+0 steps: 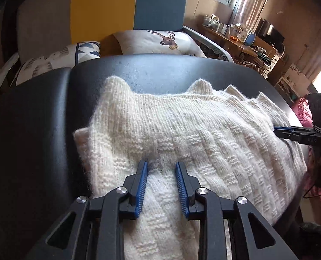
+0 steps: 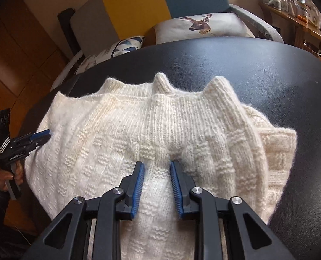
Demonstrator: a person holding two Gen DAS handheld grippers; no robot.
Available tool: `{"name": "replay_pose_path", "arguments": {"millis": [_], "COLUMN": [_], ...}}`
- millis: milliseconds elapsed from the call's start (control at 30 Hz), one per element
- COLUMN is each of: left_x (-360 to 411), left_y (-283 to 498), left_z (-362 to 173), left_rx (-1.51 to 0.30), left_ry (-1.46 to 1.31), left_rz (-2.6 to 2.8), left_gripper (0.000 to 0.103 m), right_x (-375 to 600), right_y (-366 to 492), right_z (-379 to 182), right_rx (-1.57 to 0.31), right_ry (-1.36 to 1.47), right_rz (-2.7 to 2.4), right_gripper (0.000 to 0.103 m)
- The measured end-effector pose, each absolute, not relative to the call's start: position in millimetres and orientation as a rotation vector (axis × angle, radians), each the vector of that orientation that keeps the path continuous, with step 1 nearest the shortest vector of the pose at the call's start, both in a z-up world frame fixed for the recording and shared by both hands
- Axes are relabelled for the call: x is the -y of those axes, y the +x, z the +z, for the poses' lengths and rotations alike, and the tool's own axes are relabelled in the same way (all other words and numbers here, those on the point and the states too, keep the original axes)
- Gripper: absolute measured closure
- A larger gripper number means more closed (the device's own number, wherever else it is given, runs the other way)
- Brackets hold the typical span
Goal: Fold clothes
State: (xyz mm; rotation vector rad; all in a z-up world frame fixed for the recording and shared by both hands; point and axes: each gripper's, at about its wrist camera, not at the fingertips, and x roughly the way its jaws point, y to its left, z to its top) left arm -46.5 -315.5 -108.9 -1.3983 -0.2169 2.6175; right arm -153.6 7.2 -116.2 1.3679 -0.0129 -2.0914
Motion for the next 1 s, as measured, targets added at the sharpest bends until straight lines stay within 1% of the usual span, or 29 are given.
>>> {"name": "replay_pose_path", "arguments": {"millis": [100, 167, 233, 267, 300, 400, 467, 533, 633, 667, 700, 767, 833, 933, 1000], "left_x": [306, 297, 285, 278, 270, 250, 239, 234, 239, 239, 238, 235, 231, 227, 226], "left_y": [-26, -24, -32, -41, -51, -92, -116, -128, -127, -122, -118, -109, -105, -104, -111], "left_z": [-97, -79, -62, -57, -53, -65, -84, -106, -115, -115, -114, -113, -113, -106, -96], "left_rx": [0.181, 0.182, 0.176, 0.144, 0.11, 0.087, 0.042, -0.007, 0.07, 0.071, 0.066, 0.041, 0.017, 0.007, 0.014], "left_ry": [-1.395, -1.32, -1.238, -1.213, -1.191, -1.252, -1.329, -1.414, -1.397, -1.376, -1.351, -1.307, -1.276, -1.214, -1.165], "left_rz": [2.627, 2.614, 2.587, 2.573, 2.557, 2.447, 2.396, 2.381, 2.402, 2.426, 2.451, 2.496, 2.524, 2.572, 2.599], "left_gripper": [0.075, 0.075, 0.067, 0.061, 0.057, 0.056, 0.056, 0.066, 0.083, 0.092, 0.095, 0.096, 0.097, 0.097, 0.098], "right_x": [-13, -14, -13, -10, -6, 12, 26, 37, 47, 50, 52, 58, 64, 73, 76], "right_y": [-145, -143, -143, -145, -148, -160, -168, -173, -172, -169, -164, -161, -157, -154, -154], "right_z": [-113, -105, -92, -86, -81, -76, -86, -97, -116, -117, -118, -119, -119, -118, -118], "right_rx": [0.064, 0.082, 0.101, 0.099, 0.096, 0.056, 0.014, -0.019, -0.155, -0.193, -0.229, -0.29, -0.35, -0.4, -0.421], "right_ry": [1.402, 1.386, 1.336, 1.315, 1.296, 1.294, 1.366, 1.397, 1.408, 1.372, 1.331, 1.307, 1.288, 1.264, 1.259], "right_rz": [-2.04, -2.033, -2.054, -2.07, -2.086, -2.117, -2.099, -2.095, -2.136, -2.155, -2.175, -2.181, -2.183, -2.192, -2.19], "right_gripper": [0.078, 0.078, 0.077, 0.077, 0.077, 0.077, 0.077, 0.077, 0.076, 0.076, 0.076, 0.077, 0.087, 0.094, 0.096]}}
